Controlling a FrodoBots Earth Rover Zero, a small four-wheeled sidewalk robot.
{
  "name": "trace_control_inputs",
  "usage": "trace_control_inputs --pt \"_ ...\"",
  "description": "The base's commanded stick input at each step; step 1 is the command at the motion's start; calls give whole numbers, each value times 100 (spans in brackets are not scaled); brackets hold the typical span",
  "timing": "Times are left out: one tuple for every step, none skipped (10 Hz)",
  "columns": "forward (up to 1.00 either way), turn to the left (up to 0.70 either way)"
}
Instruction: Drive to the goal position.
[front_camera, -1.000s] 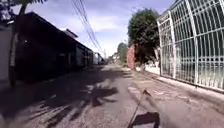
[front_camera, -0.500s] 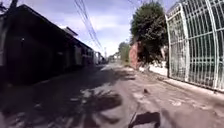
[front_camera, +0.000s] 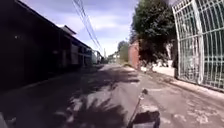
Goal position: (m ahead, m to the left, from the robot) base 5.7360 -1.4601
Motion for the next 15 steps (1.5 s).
trace_control_inputs --pt "100 0" --pt "100 0" --pt "100 0" --pt "100 0" --pt "100 0" --pt "100 0" --pt "100 0" --pt "100 0" --pt "100 0" --pt "100 0" --pt "100 0" --pt "100 0" --pt "100 0" --pt "100 0" --pt "100 0"
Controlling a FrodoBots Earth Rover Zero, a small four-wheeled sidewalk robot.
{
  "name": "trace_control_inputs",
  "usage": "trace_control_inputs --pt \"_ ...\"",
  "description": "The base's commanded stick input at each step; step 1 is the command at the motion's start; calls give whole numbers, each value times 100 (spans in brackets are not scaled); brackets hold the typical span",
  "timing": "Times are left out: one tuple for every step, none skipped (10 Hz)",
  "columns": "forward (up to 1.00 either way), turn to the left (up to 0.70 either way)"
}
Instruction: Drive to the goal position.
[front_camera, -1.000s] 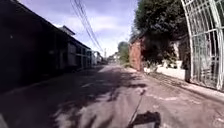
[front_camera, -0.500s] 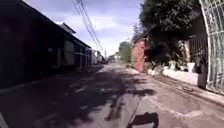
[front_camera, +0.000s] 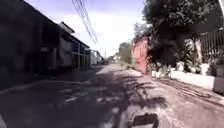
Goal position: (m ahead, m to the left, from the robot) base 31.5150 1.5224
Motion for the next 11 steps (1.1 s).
trace_control_inputs --pt "100 0" --pt "100 0" --pt "100 0" --pt "100 0" --pt "100 0" --pt "100 0" --pt "100 0" --pt "100 0" --pt "100 0" --pt "100 0" --pt "100 0"
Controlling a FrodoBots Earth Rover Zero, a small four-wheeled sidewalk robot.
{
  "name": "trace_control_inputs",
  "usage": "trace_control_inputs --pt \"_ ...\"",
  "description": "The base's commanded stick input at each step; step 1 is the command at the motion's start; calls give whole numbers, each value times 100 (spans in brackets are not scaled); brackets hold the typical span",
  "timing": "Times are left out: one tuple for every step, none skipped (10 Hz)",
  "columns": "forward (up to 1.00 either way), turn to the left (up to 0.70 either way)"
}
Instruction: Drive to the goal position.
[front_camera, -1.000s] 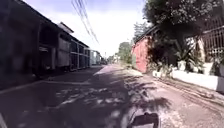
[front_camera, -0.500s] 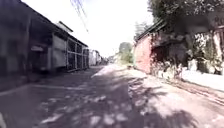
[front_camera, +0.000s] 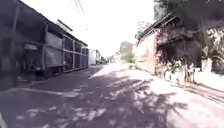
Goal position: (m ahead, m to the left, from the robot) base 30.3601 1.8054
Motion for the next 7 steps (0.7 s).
trace_control_inputs --pt "100 0" --pt "100 0" --pt "100 0" --pt "100 0" --pt "100 0" --pt "100 0" --pt "100 0"
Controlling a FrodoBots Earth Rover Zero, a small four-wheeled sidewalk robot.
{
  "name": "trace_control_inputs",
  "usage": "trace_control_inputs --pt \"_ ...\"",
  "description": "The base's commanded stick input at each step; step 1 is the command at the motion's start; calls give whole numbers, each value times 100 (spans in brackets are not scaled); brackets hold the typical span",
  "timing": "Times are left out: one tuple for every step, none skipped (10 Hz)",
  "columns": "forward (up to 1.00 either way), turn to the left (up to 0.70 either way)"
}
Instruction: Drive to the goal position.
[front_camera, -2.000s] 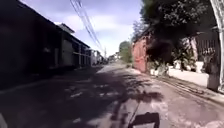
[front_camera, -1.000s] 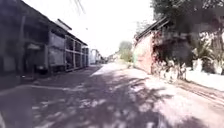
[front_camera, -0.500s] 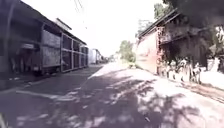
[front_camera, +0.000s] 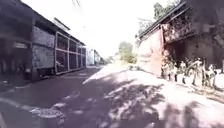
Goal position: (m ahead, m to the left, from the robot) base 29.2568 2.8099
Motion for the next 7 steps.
trace_control_inputs --pt "100 0" --pt "100 0" --pt "100 0" --pt "100 0" --pt "100 0" --pt "100 0" --pt "100 0"
